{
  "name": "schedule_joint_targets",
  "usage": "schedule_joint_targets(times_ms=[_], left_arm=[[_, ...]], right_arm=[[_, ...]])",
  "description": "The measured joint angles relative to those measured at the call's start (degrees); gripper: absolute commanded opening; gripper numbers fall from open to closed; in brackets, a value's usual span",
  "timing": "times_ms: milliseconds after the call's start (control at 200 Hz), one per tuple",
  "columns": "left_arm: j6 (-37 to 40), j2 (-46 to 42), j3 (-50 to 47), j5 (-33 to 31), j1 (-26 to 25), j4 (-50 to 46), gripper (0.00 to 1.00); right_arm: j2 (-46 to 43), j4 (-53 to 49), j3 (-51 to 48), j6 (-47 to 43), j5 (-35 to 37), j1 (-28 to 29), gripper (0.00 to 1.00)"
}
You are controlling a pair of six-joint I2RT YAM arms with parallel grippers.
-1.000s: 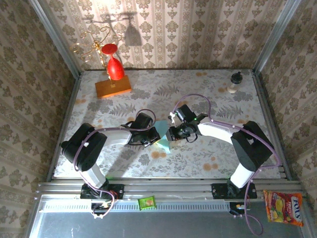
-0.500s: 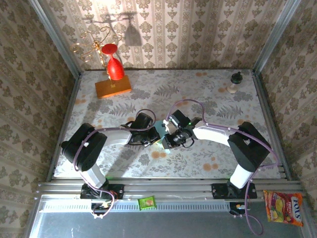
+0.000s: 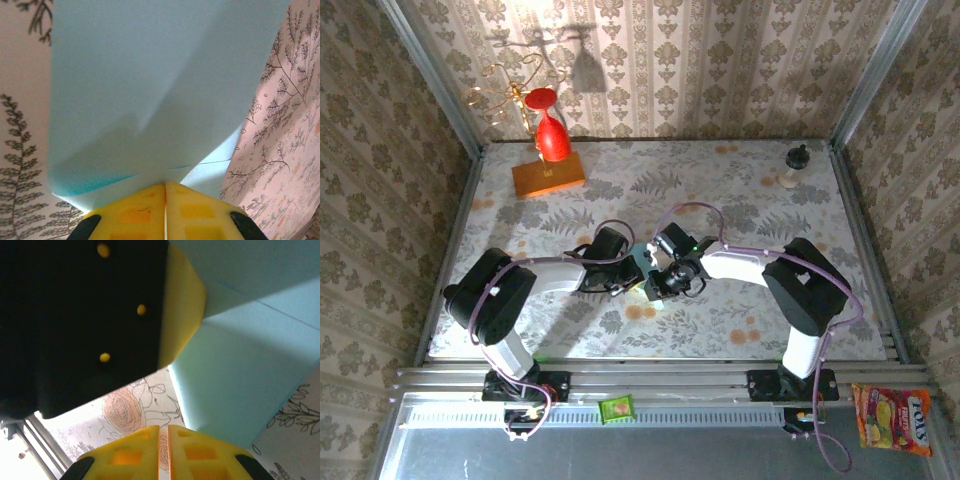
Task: Fold a paper plane with a square sheet of paper (pick it up from the middle)
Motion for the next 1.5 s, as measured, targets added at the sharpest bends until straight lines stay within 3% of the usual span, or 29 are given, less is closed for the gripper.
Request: schedule_joint_targets(times_ms=[1500], left_arm=[[0.2, -0.7, -0.6, 0.4, 1.3, 1.6, 0.11]], right_arm=[[2.1, 1.2, 0.2, 1.7, 0.5, -0.5, 0.16]])
